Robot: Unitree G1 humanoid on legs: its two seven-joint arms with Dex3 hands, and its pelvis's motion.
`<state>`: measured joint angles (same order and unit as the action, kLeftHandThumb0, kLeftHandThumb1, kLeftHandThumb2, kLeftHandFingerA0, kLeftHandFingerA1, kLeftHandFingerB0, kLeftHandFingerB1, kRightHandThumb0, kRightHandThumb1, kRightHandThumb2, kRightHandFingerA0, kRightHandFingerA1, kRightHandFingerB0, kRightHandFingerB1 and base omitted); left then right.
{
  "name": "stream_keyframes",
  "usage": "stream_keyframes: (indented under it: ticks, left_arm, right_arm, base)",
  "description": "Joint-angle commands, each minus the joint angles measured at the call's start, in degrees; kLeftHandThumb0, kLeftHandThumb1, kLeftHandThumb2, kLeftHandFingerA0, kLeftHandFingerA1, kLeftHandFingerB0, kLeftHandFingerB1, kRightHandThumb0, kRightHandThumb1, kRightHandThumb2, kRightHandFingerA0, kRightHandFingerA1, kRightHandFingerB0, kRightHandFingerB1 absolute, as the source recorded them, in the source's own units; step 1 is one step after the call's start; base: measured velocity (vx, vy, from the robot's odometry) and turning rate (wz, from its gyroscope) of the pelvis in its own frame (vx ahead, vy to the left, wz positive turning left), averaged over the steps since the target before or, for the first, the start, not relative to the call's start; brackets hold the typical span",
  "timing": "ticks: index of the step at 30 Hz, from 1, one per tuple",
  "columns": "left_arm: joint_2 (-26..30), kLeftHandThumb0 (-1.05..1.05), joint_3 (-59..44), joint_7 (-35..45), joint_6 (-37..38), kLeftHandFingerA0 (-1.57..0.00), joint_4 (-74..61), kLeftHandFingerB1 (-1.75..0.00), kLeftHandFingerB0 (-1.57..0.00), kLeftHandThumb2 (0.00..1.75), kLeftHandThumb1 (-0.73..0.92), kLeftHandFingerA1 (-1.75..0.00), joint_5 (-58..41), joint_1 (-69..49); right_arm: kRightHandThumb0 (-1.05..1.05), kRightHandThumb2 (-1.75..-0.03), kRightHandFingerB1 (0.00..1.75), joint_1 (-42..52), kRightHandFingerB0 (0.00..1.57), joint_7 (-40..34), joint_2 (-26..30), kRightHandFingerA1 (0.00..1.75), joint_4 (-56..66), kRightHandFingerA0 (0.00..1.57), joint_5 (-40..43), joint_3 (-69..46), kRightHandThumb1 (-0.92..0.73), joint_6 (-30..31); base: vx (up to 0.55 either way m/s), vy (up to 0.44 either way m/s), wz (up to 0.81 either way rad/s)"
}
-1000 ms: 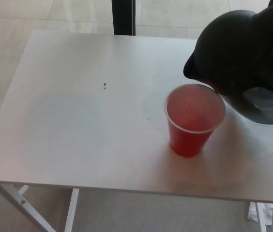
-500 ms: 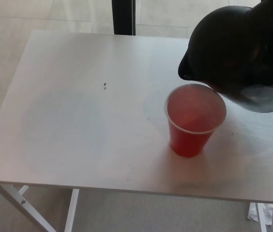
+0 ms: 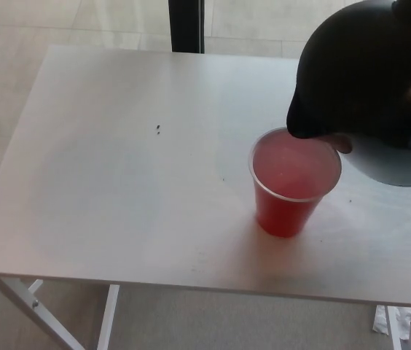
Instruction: The robot uses its right hand to lift up a kettle kept on the middle of the desk by its handle and tilt it into a glass kept next to it to pour out water
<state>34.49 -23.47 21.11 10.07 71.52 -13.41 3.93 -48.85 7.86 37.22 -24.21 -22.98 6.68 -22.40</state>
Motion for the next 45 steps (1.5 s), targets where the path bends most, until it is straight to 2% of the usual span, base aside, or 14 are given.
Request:
stream_keyframes:
  ticks: [1, 16, 21, 23, 24, 26, 29, 30, 31, 32, 38, 39, 41, 45]
  left_arm:
    - [1.61, -1.05, 0.04, -0.31, 0.68, -0.59, -0.12, -1.10, -0.37, 0.73, 0.63, -0.66, 0.74, -0.40]
    - [1.91, -1.05, 0.27, -0.26, 0.91, -0.57, -0.39, -1.14, -0.33, 0.74, 0.64, -0.68, 0.87, 0.26]
    - [2.11, -1.05, -0.03, 0.32, 0.67, -0.58, -0.34, -1.11, -0.35, 0.73, 0.63, -0.67, 0.43, 0.47]
    - [2.10, -1.05, 0.12, 0.16, 1.25, -0.58, -0.36, -1.11, -0.37, 0.74, 0.62, -0.67, 0.64, 0.34]
    - [2.11, -1.05, 0.17, 0.16, 1.31, -0.58, -0.32, -1.10, -0.37, 0.73, 0.62, -0.66, 0.70, 0.35]
    - [2.19, -1.05, 0.24, 0.26, 1.12, -0.57, -0.19, -1.11, -0.35, 0.74, 0.62, -0.66, 0.75, 0.44]
    - [2.25, -1.05, -0.23, 0.76, 0.22, -0.58, -0.06, -1.11, -0.35, 0.72, 0.61, -0.68, 0.13, 1.05]
    - [2.21, -1.05, -0.26, 0.88, 0.47, -0.57, -0.17, -1.13, -0.37, 0.73, 0.61, -0.69, 0.12, 0.96]
    - [2.23, -1.05, -0.09, 0.78, 0.58, -0.57, -0.13, -1.11, -0.36, 0.72, 0.61, -0.68, 0.36, 0.97]
    - [2.27, -1.05, 0.09, 0.39, 0.48, -0.58, -0.11, -1.11, -0.38, 0.73, 0.63, -0.67, 0.61, 1.04]
    - [2.59, -1.05, 0.59, 0.40, 0.47, -0.56, -0.19, -1.10, -0.36, 0.72, 0.64, -0.66, 1.02, 1.01]
    - [2.61, -1.05, 0.51, 0.18, 0.19, -0.59, -0.19, -1.09, -0.38, 0.72, 0.63, -0.66, 0.94, 1.10]
    - [2.59, -1.05, 0.52, 0.16, 0.34, -0.59, -0.06, -1.11, -0.38, 0.73, 0.63, -0.67, 0.89, 1.19]
    - [2.69, -1.05, 0.74, 0.78, 0.44, -0.57, -0.44, -1.13, -0.37, 0.74, 0.62, -0.68, 0.98, 1.04]
  right_arm:
    - [-0.12, -1.08, 1.66, -2.52, 0.76, 0.33, 1.80, 1.75, 0.04, 0.90, 0.94, -1.59, -0.56, -4.25]
    - [-0.12, -1.02, 1.54, -0.81, 0.78, -0.48, 1.09, 1.75, -0.19, 0.93, -2.11, -1.16, -0.54, -4.78]
    - [-0.20, -1.02, 1.07, 0.32, 0.94, -3.26, 0.93, 1.37, 0.51, 1.23, -6.06, -0.44, -0.47, -4.03]
    - [-0.13, -0.87, 1.21, 0.62, 0.85, -3.23, 0.68, 1.75, 0.98, 0.92, -6.63, -0.37, -0.54, -3.47]
    - [-0.17, -1.00, 1.22, 0.77, 1.01, -3.02, 0.48, 1.37, 1.34, 1.21, -6.53, -0.41, -0.45, -3.21]
    - [-0.11, -0.92, 1.54, 0.97, 0.76, -3.53, 0.04, 1.75, 1.51, 0.92, -6.65, -0.39, -0.53, -3.82]
    - [-0.20, -1.06, 1.31, 1.28, 1.02, -3.27, -0.71, 1.41, 2.01, 1.19, -6.05, -0.52, -0.47, -4.24]
    - [-0.14, -1.00, 1.68, 1.23, 0.70, -3.18, -1.01, 1.75, 2.04, 0.90, -6.08, -0.46, -0.53, -3.86]
    - [-0.23, -1.03, 1.29, 1.35, 1.01, -3.15, -1.33, 1.38, 2.66, 1.17, -6.52, -0.38, -0.48, -3.03]
    - [-0.18, -0.91, 1.73, 1.42, 0.65, -3.10, -1.58, 1.75, 2.97, 0.89, -6.58, -0.39, -0.55, -2.85]
    - [-0.15, -0.88, 1.52, 1.86, 0.78, -4.45, -2.93, 1.75, 4.09, 0.90, -7.75, -0.22, -0.55, -2.93]
    - [-0.21, -1.01, 1.22, 2.15, 1.00, -4.20, -3.03, 1.39, 4.83, 1.22, -7.79, -0.27, -0.46, -2.50]
    - [-0.14, -1.05, 1.01, 2.68, 0.94, -2.39, -3.50, 1.74, 7.80, 0.97, -7.91, -0.33, -0.45, 0.21]
    - [-0.15, -1.06, 1.29, 3.88, 0.87, -0.24, -4.50, 1.70, 12.56, 0.97, -9.07, -0.27, -0.45, 5.70]
  base:
    - [0.00, 0.000, 0.00]
    - [0.00, 0.000, 0.00]
    - [0.00, 0.000, 0.00]
    - [0.00, 0.000, 0.00]
    - [0.00, 0.000, 0.00]
    - [0.00, 0.000, 0.00]
    - [0.00, 0.000, 0.00]
    - [0.00, 0.000, 0.00]
    - [0.00, 0.000, 0.00]
    - [0.00, 0.000, 0.00]
    - [0.00, 0.000, 0.00]
    - [0.00, 0.000, 0.00]
    - [0.00, 0.000, 0.00]
    - [0.00, 0.000, 0.00]
